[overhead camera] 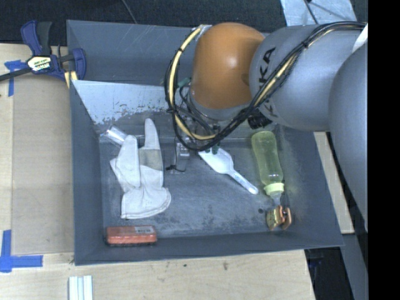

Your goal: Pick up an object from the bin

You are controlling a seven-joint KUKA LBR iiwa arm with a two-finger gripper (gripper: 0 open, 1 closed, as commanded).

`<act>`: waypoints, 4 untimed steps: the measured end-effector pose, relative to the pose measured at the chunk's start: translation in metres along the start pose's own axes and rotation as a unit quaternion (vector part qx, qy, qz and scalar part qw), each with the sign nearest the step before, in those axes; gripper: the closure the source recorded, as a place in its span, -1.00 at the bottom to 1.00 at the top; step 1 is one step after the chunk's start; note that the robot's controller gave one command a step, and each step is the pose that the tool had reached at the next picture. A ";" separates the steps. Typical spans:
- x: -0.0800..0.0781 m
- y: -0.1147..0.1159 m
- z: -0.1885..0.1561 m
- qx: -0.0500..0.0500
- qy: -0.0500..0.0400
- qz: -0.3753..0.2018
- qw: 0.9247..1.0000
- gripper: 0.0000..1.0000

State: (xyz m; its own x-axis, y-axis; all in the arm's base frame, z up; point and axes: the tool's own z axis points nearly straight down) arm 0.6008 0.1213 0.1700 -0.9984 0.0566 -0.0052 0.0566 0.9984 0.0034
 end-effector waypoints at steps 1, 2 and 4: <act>-0.009 -0.024 0.032 0.003 0.001 0.080 0.997 -1.00; -0.011 -0.034 0.048 0.002 0.002 0.003 1.000 -1.00; 0.007 -0.102 0.076 0.001 0.001 0.062 0.998 -1.00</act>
Offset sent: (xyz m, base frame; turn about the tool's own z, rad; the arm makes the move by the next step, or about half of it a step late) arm 0.0107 -0.0490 -0.0603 -0.1088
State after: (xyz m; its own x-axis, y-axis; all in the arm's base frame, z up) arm 0.5883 0.0199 0.0933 -0.9836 0.1803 -0.0035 0.1803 0.9836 0.0018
